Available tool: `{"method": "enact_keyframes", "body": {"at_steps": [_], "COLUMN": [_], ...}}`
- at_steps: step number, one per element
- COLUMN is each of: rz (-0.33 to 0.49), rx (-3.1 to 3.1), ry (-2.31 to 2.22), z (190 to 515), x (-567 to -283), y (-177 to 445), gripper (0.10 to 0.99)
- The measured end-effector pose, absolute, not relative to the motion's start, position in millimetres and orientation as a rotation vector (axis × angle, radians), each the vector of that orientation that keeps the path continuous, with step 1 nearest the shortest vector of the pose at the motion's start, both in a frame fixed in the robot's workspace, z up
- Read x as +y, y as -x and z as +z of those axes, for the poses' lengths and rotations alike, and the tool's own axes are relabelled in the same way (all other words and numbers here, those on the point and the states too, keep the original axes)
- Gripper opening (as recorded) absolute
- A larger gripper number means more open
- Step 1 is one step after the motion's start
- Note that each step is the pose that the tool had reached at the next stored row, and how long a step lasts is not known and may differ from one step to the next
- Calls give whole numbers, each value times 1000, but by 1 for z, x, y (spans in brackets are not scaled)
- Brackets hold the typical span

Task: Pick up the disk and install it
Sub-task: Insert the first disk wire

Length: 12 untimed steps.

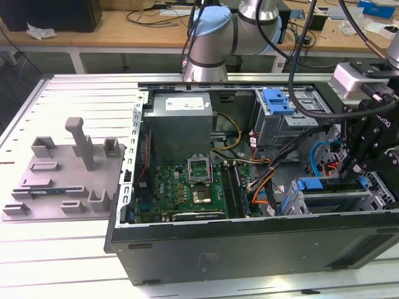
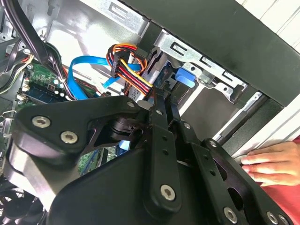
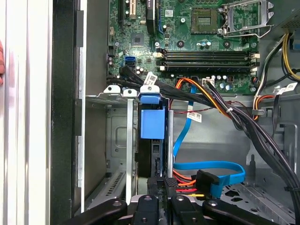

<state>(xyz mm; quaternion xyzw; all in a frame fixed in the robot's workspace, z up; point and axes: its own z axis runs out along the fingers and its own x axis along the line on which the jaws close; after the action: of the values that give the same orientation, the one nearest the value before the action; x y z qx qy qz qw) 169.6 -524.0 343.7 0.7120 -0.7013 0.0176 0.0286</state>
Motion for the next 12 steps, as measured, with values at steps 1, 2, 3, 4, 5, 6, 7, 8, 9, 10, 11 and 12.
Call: {"method": "enact_keyframes", "body": {"at_steps": [1, 2, 3, 4, 5, 6, 7, 8, 9, 10, 11, 12], "rz": [54, 54, 54, 54, 54, 54, 54, 54, 54, 54, 54, 54], "rx": [-2164, -2164, -2164, -2164, -2164, -2164, -2164, -2164, -2164, -2164, -2164, -2164], "ry": [-2197, -2197, -2197, -2197, -2197, -2197, -2197, -2197, -2197, -2197, -2197, -2197], "z": [344, 343, 343, 343, 343, 342, 342, 342, 341, 341, 341, 340], "x": [-524, -524, -524, -524, -524, -524, -524, -524, -524, -524, -524, -524], "y": [-170, -170, -170, -170, -170, -170, -170, -170, -170, -170, -170, -170], "gripper": [169, 169, 169, 169, 169, 169, 169, 169, 169, 169, 169, 169]}}
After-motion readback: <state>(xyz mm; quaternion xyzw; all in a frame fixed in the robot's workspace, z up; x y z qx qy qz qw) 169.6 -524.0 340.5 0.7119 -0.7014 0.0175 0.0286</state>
